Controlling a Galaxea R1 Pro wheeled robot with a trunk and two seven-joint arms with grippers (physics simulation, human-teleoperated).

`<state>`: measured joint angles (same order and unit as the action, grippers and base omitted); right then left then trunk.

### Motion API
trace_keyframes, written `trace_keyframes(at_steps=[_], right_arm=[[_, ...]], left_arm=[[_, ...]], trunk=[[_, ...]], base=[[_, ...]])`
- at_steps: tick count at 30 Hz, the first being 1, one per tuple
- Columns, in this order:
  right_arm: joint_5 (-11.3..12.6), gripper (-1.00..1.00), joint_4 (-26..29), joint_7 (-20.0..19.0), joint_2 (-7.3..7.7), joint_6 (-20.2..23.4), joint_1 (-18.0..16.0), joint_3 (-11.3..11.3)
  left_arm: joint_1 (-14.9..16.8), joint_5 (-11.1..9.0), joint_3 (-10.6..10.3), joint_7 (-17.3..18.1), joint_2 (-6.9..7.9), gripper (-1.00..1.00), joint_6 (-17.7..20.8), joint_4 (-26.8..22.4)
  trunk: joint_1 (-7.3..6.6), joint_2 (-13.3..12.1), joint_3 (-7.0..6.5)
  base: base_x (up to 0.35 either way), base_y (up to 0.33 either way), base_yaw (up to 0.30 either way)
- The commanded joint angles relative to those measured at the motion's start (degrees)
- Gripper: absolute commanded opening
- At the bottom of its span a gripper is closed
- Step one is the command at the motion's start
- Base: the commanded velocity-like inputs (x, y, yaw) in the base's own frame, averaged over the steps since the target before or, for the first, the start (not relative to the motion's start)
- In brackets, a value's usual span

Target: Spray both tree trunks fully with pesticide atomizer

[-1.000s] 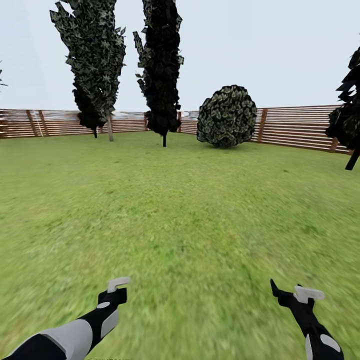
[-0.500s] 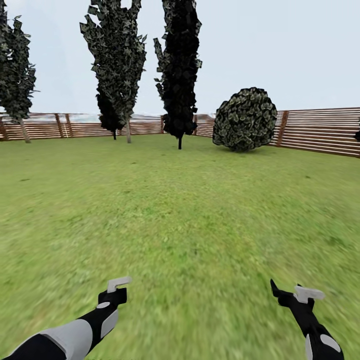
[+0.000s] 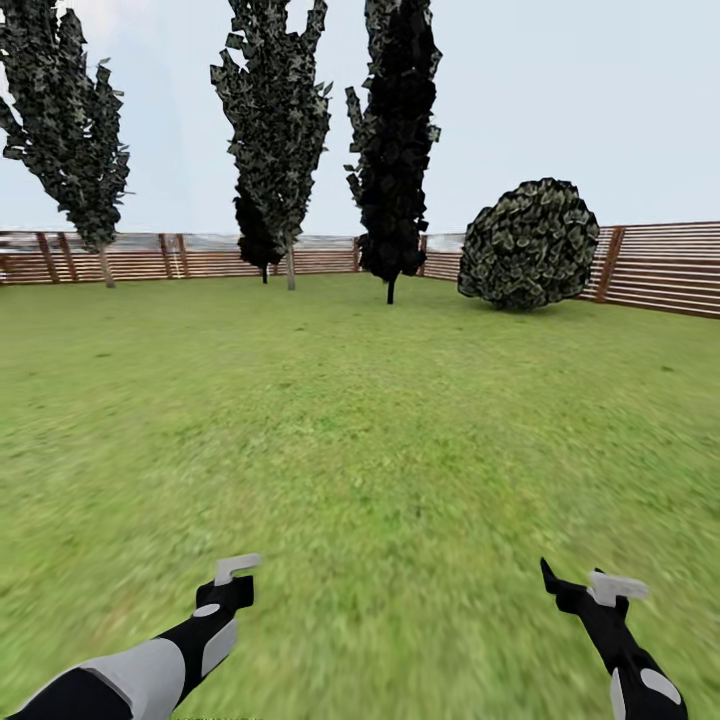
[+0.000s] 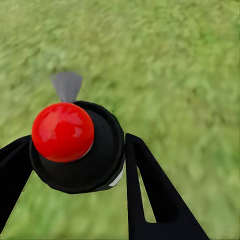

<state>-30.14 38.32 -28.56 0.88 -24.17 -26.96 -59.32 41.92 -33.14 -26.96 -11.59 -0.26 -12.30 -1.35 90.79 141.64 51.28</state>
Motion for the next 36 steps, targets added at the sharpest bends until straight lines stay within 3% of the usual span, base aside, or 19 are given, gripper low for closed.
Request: trace_keyframes(at_steps=[1, 14, 36], right_arm=[[0.0, 1.0, 0.0, 0.0, 0.0, 0.0, 0.0, 0.0], [0.0, 1.0, 0.1, -0.1, 0.0, 0.0, 0.0, 0.1], [0.0, 1.0, 0.1, -0.1, 0.0, 0.0, 0.0, 0.0]], left_arm=[[0.0, 0.0, 0.0, 0.0, 0.0, -1.0, 0.0, 0.0], [0.0, 0.0, 0.0, 0.0, 0.0, -1.0, 0.0, 0.0], [0.0, 0.0, 0.0, 0.0, 0.0, -1.0, 0.0, 0.0]], trunk=[[0.0, 0.0, -0.06], [0.0, 0.0, -0.15], [0.0, 0.0, -0.15]], base=[[0.0, 0.0, 0.216], [0.0, 0.0, 0.042], [0.0, 0.0, 0.277]])
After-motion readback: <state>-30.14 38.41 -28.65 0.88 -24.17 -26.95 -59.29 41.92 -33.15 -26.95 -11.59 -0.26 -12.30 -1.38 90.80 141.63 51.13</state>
